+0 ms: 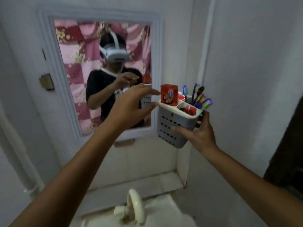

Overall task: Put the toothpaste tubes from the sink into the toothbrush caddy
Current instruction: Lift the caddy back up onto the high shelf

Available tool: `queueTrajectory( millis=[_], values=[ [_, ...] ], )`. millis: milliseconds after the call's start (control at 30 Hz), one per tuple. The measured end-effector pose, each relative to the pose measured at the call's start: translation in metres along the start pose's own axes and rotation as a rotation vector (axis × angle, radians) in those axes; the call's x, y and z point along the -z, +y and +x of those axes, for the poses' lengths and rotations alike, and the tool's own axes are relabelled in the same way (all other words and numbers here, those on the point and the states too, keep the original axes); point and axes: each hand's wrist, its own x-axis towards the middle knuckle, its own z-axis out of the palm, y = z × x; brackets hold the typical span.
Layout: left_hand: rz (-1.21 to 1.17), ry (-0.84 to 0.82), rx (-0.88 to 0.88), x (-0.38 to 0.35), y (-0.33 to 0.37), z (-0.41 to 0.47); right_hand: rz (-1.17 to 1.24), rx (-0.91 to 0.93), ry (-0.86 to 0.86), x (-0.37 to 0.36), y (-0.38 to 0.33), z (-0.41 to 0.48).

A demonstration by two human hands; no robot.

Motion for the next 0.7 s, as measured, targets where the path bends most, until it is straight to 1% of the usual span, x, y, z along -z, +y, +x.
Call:
queueTrajectory(
  millis=[167, 233, 300, 367, 433, 467, 533, 567, 700],
  values=[
    [0.303, 0.287, -0.189, 0.095, 0.038, 0.099, 0.044, 0.159, 0.047, 0.057, -0.133, 0.073],
    [0.479, 0.393, -0.222, 0.133, 0.046, 0.139, 0.079, 0.205, 0.058, 0.075, -0.191, 0.102],
    [0.646, 0.437, -0.207, 0.165, 0.048, 0.177, 0.124, 0.242, 0.063, 0.089, -0.251, 0.128],
    [0.786, 0.381, -0.129, 0.190, 0.043, 0.209, 0.165, 0.275, 0.078, 0.099, -0.309, 0.149],
    [0.908, 0.271, -0.021, 0.203, 0.034, 0.234, 0.168, 0.291, 0.114, 0.104, -0.357, 0.168],
    [0.946, 0.207, 0.031, 0.207, 0.028, 0.243, 0.159, 0.302, 0.133, 0.105, -0.376, 0.177],
    [0.936, 0.104, 0.107, 0.209, 0.017, 0.250, 0.157, 0.324, 0.180, 0.102, -0.409, 0.193],
    [0.911, 0.084, 0.124, 0.207, 0.012, 0.251, 0.149, 0.328, 0.201, 0.100, -0.421, 0.198],
    [0.867, 0.121, 0.105, 0.199, 0.005, 0.246, 0.020, 0.309, 0.339, 0.084, -0.447, 0.229]
  ],
)
